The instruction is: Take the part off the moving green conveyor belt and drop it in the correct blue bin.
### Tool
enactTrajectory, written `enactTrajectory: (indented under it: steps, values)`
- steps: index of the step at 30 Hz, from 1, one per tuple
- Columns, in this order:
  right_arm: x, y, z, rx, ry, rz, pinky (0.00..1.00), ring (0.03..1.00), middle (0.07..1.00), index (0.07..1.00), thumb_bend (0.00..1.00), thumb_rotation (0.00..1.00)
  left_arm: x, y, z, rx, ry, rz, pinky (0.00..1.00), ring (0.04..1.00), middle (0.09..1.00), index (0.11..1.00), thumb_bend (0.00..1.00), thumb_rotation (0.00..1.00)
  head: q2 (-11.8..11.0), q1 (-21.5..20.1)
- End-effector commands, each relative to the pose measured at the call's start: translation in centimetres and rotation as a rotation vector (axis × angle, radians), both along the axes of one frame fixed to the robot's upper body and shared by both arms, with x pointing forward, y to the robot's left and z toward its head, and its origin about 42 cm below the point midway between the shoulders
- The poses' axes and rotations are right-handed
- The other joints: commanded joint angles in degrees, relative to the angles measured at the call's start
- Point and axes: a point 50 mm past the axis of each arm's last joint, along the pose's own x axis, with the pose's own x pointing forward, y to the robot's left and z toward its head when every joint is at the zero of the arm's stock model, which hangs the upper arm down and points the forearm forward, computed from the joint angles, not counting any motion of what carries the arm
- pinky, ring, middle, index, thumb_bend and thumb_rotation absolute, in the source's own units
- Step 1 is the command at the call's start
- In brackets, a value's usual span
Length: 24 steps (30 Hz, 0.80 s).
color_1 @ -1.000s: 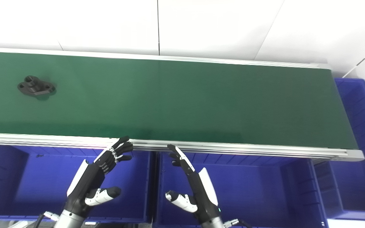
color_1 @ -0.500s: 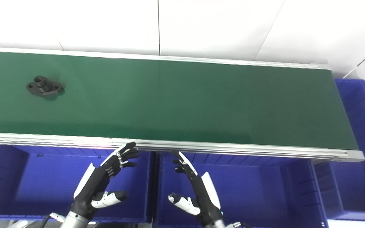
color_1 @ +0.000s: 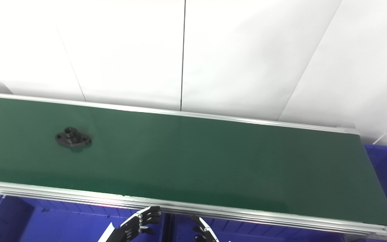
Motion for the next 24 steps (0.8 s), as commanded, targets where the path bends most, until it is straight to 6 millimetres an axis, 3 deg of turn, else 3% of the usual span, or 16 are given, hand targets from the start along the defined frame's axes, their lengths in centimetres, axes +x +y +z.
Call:
enactTrajectory:
  steps: [1,9,20,24]
  values:
    - [0.4,-0.1,0.8,0.047,-0.067,-0.005,0.77,0.856,0.912,0.907,0.90,0.95,0.2,-0.1,0.4,-0.009,-0.052,0.001,0.68,0.797,0.830,0.835,0.79,0.68,-0.23,0.40]
    - [0.7,-0.9,2.9,0.064,-0.142,-0.060,0.73,0.819,0.902,0.917,0.88,1.00,0.6,-0.8,0.1,-0.007,-0.052,-0.023,0.67,0.795,0.828,0.832,0.78,0.68,-0.85,0.82]
    - [0.9,-2.3,5.3,0.081,-0.199,-0.049,0.76,0.867,0.922,0.925,0.84,0.85,0.5,-1.7,0.7,-0.015,-0.080,-0.017,0.67,0.796,0.830,0.836,0.77,0.67,1.13,1.09]
    - [1.1,-2.3,6.5,0.049,-0.258,-0.027,0.78,0.877,0.928,0.934,0.85,0.85,0.6,-1.7,0.8,-0.018,-0.084,-0.023,0.67,0.802,0.835,0.839,0.77,0.67,2.13,0.63]
